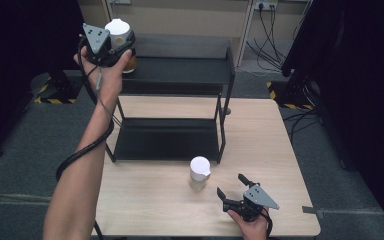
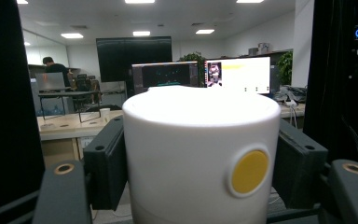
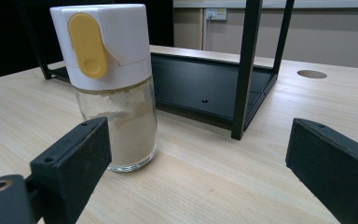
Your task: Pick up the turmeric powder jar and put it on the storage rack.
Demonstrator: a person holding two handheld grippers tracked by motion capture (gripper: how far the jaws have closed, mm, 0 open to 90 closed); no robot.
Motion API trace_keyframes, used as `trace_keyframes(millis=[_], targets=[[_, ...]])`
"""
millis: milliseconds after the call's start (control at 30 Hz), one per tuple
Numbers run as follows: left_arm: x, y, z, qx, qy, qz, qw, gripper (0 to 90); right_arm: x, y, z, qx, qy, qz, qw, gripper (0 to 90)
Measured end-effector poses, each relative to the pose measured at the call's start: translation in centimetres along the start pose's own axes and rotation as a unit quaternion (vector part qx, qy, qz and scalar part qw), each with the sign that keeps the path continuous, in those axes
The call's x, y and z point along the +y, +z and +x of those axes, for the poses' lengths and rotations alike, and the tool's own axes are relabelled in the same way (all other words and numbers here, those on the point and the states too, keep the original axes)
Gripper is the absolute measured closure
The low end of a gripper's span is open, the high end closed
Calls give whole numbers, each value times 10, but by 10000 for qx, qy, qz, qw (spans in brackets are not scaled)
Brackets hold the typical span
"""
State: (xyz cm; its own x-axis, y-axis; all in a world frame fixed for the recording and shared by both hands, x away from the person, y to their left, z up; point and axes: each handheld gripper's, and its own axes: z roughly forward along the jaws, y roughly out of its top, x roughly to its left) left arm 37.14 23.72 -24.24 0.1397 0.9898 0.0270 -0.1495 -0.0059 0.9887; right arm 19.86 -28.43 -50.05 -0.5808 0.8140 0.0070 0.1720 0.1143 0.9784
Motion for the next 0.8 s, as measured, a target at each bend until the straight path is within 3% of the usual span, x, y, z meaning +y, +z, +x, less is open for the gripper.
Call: trace_keyframes(millis=[500,667,800], targets=[[-2,6,2,5,-111,29,9999,306,0,0,1,-4,-21,3,10000,72],[-1,8,1,3,-42,63,10000,299,0,0,1,1,-31,7,10000,72],[0,6,0,87,-57,58,9999,161,0,0,1,10,-39,4,10000,71]])
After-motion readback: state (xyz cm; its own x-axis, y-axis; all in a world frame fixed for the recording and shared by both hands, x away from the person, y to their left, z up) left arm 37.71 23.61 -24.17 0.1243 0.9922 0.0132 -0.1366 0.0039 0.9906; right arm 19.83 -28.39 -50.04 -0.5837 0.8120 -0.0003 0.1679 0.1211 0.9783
